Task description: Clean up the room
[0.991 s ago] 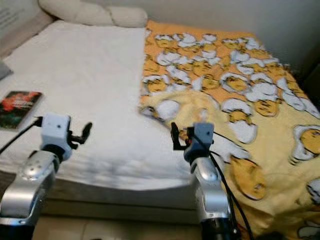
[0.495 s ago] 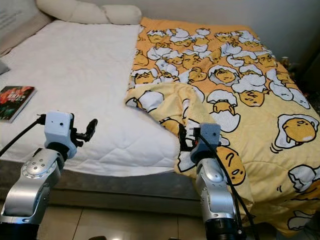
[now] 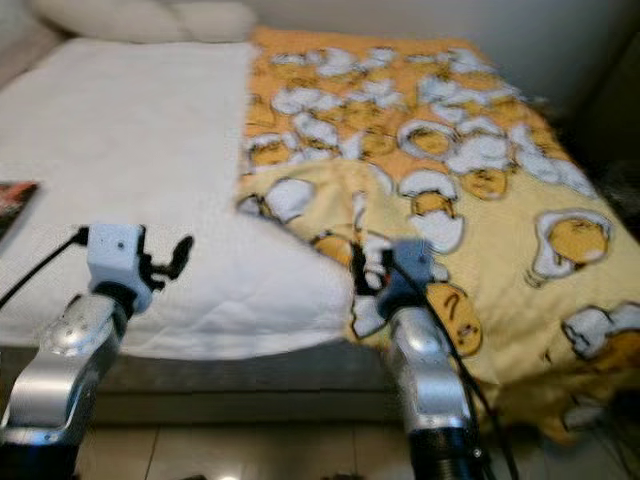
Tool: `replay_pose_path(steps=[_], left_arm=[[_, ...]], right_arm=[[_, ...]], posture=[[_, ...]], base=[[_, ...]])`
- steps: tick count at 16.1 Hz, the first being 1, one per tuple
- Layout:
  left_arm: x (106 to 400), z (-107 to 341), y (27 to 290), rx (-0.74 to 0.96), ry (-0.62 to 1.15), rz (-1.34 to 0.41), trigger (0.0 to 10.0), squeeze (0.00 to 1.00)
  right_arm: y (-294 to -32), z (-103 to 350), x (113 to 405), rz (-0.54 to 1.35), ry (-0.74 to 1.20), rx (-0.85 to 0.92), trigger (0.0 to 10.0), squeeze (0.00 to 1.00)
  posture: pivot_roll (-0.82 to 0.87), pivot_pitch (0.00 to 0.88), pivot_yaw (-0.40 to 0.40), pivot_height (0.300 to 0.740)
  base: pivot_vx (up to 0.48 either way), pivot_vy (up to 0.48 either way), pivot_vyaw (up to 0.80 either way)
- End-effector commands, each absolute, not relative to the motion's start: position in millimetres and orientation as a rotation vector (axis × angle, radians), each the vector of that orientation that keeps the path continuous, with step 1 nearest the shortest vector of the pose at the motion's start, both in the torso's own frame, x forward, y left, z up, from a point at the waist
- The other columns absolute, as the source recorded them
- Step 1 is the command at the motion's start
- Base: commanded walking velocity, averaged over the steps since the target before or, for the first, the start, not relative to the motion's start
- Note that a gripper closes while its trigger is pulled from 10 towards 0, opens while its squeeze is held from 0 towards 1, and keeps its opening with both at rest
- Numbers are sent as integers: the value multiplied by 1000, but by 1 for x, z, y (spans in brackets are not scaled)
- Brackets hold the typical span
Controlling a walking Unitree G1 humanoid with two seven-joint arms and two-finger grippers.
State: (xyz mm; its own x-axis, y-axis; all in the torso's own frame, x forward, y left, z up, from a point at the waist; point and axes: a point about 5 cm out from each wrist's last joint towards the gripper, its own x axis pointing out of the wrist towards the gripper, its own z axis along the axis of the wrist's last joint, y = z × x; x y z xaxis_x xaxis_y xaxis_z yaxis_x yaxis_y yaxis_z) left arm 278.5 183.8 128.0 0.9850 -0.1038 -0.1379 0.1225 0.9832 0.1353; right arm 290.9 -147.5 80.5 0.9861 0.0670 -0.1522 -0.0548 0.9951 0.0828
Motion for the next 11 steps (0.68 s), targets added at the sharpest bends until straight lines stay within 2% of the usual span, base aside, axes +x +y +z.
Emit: replay_pose_path(steps=[1, 10, 11], left_arm=[[279, 127, 184, 140, 130, -115, 10000, 0], [281, 128, 187, 133, 125, -108, 10000, 0], [281, 128, 187, 134, 125, -108, 10000, 0]], right_arm=[[-145, 82, 291, 72, 154, 80, 10000, 0], [-139, 82, 294, 138, 176, 84, 10000, 0], [-139, 82, 295, 141, 182, 86, 10000, 0]], posture=[[-32, 0, -32, 740], [-30, 0, -31, 740], [-30, 0, -31, 740]], base=[[259, 0, 0], [320, 0, 0], [345, 0, -800]])
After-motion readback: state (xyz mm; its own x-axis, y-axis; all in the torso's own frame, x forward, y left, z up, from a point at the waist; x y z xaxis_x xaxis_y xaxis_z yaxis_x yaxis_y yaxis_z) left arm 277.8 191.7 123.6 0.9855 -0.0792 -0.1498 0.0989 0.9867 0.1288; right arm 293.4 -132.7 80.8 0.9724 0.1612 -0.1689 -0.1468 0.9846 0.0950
